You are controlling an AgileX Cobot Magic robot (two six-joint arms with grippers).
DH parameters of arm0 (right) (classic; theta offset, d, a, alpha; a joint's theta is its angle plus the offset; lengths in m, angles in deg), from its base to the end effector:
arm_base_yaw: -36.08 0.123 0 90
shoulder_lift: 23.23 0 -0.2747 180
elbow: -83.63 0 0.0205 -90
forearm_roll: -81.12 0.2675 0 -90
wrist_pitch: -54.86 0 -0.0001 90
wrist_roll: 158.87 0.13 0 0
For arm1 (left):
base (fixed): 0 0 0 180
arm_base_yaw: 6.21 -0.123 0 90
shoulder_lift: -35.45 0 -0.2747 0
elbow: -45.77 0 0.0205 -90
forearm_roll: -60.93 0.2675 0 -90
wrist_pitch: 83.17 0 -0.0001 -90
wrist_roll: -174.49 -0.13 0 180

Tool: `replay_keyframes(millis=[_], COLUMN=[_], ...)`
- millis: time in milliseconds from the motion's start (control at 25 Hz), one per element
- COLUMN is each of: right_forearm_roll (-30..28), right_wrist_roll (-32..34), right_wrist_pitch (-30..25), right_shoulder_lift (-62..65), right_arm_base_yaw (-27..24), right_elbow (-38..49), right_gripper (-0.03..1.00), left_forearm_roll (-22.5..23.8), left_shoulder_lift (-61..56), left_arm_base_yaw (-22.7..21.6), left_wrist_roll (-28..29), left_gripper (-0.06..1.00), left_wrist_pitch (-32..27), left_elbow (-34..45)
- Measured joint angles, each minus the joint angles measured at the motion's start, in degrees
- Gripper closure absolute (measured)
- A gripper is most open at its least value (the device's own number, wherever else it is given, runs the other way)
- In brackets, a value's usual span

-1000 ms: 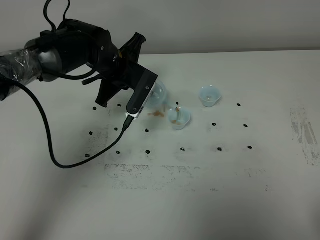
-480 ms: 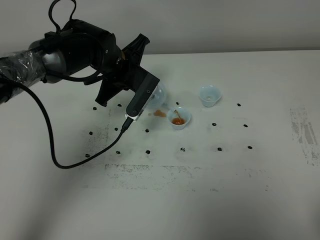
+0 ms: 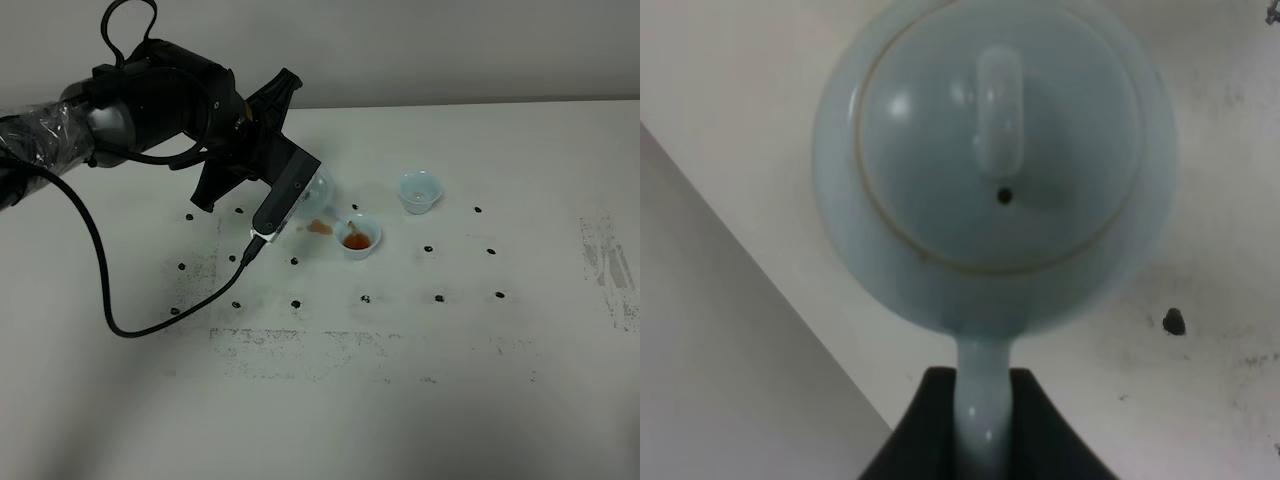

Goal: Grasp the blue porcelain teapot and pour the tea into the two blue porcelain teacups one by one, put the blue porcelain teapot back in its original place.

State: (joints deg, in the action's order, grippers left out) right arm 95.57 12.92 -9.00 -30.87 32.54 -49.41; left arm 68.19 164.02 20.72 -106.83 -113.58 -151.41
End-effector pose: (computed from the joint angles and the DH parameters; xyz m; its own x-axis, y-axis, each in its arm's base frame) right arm 0.0477 0.0262 0.2722 -0.4600 -0.0011 -0.8879 -0.1517 0.9854 0.0774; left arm 0.4570 -0.2228 0.1576 0.6082 0.7580 0.2355 0.5402 -0.6127 0.5770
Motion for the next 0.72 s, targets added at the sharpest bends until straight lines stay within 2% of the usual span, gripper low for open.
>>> replay_keyframes(millis=[720], right_forearm_roll=[0.0], right_wrist_roll=[-0.1], right_wrist_pitch=[0.0], right_shoulder_lift=[0.0], right_arm_base_yaw=[0.0], right_elbow=[0.0], right_gripper=[0.73], left_forearm_roll=[1.5], left_shoulder_lift=[0.0], left_arm_base_yaw=[0.0], left_wrist_roll=[0.0], left_gripper=[0.85], left_wrist_pitch=[1.3], left_elbow=[0.0])
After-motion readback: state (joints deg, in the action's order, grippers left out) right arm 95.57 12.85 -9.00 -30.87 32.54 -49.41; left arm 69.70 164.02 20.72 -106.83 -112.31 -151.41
